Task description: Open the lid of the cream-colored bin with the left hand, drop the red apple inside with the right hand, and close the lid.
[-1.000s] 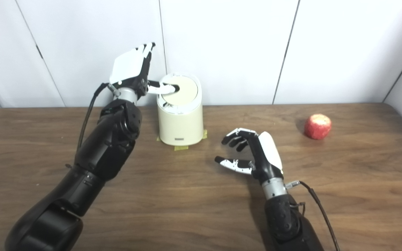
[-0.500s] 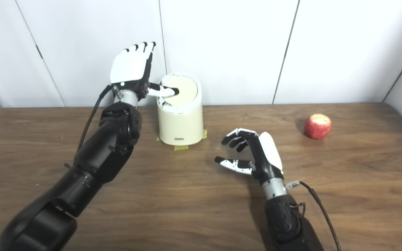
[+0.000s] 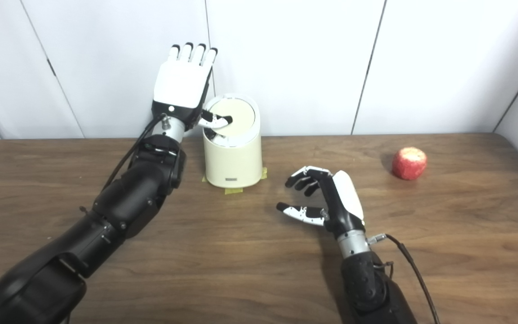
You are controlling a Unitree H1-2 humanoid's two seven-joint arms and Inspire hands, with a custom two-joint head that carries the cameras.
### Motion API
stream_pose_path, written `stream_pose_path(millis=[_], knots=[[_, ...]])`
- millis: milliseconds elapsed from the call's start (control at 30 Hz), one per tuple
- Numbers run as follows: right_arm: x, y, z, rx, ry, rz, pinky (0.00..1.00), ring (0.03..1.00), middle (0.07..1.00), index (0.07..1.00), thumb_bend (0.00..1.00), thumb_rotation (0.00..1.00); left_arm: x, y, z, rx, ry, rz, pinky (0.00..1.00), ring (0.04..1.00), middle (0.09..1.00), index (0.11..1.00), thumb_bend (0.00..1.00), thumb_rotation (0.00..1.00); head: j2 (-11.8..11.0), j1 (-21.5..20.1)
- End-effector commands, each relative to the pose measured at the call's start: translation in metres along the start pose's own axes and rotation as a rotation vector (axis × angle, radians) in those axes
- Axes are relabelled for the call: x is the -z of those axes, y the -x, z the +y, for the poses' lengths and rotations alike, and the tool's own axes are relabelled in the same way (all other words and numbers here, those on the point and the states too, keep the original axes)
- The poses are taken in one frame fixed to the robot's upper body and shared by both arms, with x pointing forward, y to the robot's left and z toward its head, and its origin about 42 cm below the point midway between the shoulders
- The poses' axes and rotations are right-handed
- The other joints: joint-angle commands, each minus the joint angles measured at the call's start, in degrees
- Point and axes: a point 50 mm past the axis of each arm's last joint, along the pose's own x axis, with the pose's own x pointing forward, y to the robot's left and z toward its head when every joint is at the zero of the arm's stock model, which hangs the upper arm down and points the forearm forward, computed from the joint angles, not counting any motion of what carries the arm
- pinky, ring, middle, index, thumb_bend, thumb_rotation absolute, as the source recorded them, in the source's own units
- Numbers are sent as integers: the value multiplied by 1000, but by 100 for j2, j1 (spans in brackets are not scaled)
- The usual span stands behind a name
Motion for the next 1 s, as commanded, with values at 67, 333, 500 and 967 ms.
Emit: stream_pose_path(millis=[67, 333, 500, 967], knots=[[-2, -2, 1, 17, -9, -28, 437, 548, 603, 493, 486, 140, 13, -8, -1, 15, -52, 4, 1000, 1000, 1000, 1000, 1000, 293, 3, -2], [-3, -2, 1, 11, -9, -18, 446, 556, 609, 494, 486, 141, 20, -6, -9, 59, 98, 119, 1000, 1000, 1000, 1000, 746, 946, -22, 4], [-3, -3, 3, -3, 2, 10, 457, 568, 623, 495, 485, 142, 20, -4, -12, 109, 164, 157, 1000, 1000, 1000, 1000, 788, 1000, -29, 0], [-5, -5, 1, 2, 15, 25, 457, 566, 621, 495, 485, 142, 44, 77, -31, -108, 1035, 298, 1000, 1000, 1000, 997, 405, 1000, -42, -60]])
